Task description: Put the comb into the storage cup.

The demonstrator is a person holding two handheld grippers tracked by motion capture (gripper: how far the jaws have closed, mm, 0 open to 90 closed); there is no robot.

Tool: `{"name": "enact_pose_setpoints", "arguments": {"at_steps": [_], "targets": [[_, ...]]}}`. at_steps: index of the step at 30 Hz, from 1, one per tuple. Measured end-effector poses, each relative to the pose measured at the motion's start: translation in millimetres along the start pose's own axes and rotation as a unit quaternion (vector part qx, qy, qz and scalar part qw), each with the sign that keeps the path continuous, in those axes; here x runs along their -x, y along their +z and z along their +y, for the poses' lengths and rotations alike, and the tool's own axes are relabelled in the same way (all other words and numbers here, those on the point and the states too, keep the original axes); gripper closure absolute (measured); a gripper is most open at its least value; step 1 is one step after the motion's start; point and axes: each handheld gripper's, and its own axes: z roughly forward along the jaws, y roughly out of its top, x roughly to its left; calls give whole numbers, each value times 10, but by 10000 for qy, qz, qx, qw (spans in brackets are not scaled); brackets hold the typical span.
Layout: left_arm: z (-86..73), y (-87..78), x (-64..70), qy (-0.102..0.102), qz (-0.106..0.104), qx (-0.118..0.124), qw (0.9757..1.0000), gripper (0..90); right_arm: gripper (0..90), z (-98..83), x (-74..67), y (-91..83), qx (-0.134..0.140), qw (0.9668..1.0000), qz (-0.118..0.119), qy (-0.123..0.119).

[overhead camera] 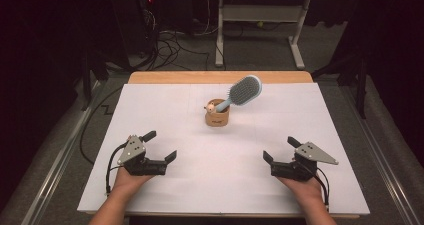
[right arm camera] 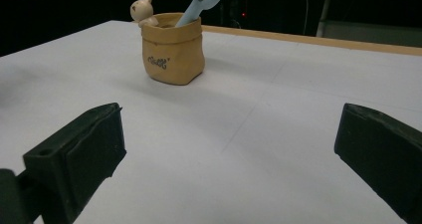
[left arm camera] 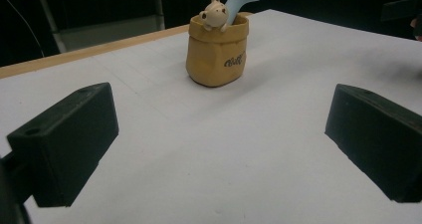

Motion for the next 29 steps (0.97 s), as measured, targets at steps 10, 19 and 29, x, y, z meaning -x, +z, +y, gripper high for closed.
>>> {"name": "enact_pose_setpoints", "arguments": {"at_steps": [10, 19, 29], "targets": [[-44, -23, 19, -125, -16, -103, 9999, 8, 5, -121, 123, -434, 333, 9991, -242, -80], [-48, -12, 37, -167, -45, -97, 9998, 8, 5, -115, 165, -414, 342, 9990, -243, -174], [-43, -22, 28, -163, -48, -67, 9998, 8, 5, -119, 137, -411, 314, 9989, -249, -258]]}}
